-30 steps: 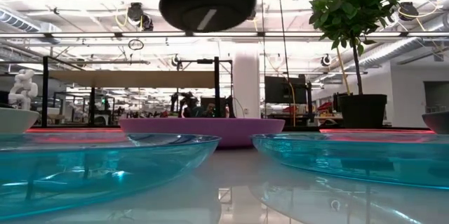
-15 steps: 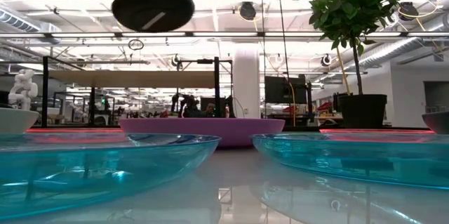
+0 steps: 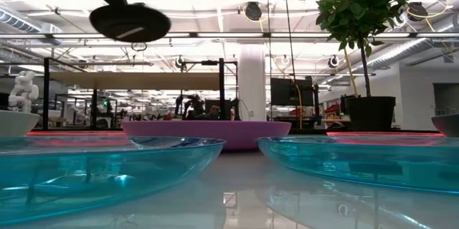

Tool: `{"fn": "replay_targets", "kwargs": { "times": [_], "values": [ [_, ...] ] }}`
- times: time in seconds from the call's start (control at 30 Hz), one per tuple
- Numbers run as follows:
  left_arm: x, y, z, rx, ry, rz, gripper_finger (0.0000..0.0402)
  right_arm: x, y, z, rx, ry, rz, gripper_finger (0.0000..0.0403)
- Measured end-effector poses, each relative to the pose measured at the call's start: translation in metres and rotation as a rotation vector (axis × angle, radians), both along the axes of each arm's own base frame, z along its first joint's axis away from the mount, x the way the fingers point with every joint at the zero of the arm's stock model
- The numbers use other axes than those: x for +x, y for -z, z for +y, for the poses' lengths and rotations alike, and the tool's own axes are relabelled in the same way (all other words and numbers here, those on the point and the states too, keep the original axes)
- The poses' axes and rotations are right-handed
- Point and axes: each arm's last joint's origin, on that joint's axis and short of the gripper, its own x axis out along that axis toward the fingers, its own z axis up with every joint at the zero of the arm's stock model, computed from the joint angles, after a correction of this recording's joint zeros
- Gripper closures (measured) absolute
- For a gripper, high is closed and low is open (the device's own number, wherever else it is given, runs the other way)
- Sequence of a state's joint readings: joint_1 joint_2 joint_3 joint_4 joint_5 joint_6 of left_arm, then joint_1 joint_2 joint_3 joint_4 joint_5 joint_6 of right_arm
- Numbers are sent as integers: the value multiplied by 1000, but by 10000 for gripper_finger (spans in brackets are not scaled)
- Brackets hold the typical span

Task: Place and stack plates onto a shelf
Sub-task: Put the top black plate on the shelf

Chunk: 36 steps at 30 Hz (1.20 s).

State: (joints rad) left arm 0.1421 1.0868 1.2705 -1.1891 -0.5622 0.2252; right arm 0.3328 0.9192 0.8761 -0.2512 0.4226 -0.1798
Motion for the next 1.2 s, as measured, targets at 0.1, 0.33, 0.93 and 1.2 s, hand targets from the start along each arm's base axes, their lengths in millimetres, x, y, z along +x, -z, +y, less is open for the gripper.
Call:
{"fn": "replay_targets", "kwargs": {
  "times": [0.1, 0.33, 0.93, 1.2],
  "values": [
    [-3, 1, 4, -13, -47, 2, 376, 0, 0, 0, -9, -1, 1, 234],
    [-8, 2, 15, -24, -161, -9, 376, 0, 0, -1, -14, 2, 2, 234],
    [0, 62, 28, -74, -318, -18, 376, 0, 0, -1, 3, 8, 0, 234],
    [2, 88, 29, -49, -341, -9, 376, 0, 0, -1, 4, 8, 0, 234]
  ]
}}
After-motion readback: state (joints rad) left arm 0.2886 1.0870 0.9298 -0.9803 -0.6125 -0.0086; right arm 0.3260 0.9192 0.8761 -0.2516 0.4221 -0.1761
